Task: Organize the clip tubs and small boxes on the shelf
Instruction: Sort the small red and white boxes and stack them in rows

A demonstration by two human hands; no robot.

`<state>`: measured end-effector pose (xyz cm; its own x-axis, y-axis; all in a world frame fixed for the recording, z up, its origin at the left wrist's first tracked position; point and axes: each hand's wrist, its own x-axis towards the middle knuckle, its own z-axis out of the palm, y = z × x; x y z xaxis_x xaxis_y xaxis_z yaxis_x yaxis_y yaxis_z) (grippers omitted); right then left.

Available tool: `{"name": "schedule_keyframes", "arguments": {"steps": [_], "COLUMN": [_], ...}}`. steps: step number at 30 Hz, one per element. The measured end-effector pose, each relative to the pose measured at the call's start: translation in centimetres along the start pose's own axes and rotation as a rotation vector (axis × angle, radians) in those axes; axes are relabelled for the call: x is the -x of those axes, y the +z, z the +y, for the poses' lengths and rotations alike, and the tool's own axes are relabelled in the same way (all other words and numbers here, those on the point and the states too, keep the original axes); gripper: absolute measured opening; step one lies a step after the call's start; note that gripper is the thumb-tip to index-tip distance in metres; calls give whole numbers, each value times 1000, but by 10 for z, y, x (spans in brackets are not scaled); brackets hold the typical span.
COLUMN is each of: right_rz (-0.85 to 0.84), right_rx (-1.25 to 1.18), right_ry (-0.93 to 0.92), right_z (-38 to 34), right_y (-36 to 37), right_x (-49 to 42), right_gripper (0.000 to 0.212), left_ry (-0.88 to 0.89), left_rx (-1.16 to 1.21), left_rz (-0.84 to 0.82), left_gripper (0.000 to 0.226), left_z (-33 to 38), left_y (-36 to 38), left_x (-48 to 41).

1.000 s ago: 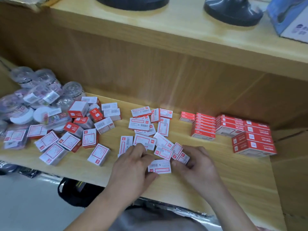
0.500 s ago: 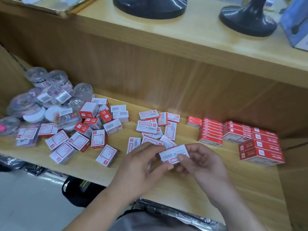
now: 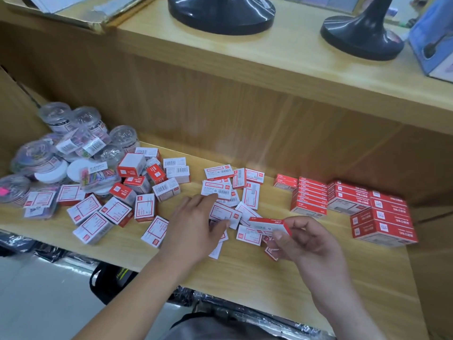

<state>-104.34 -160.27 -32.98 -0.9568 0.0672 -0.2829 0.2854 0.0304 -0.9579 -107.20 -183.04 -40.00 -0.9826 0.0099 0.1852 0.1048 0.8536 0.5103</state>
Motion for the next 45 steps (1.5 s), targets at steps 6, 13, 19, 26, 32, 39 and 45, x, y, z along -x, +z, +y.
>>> {"name": "schedule_keyframes", "arguments": {"steps": [6, 13, 19, 26, 32, 39, 45], "right_rz": [34, -22, -19, 49, 89, 170, 305], "right_rx": [96, -26, -96, -93, -133, -22, 68], "right_ry": [-57, -61, -50, -102, -95, -147, -266], "right_z": [0, -8, -7, -1, 0, 5, 6], "right_y": [-5, -13, -20, -25, -28, -38, -61], "right_x": [-1, -1, -3, -4, -5, -9, -22], "right_gripper": [12, 28, 36, 19, 35, 35, 19], "left_ry": [-18, -28, -243, -245, -214, -186, -103], "left_rx": [105, 439, 797, 868, 867, 920, 797], "left_rz": [15, -2, -94, -157, -166, -229, -316], "left_gripper": [50, 14, 11, 17, 22, 23, 24], "left_z": [6, 21, 41, 41, 45, 57, 71], "left_y": [2, -14, -20, -13, -12, -5, 12], "left_x": [-5, -9, -7, -5, -5, -8, -21]}}
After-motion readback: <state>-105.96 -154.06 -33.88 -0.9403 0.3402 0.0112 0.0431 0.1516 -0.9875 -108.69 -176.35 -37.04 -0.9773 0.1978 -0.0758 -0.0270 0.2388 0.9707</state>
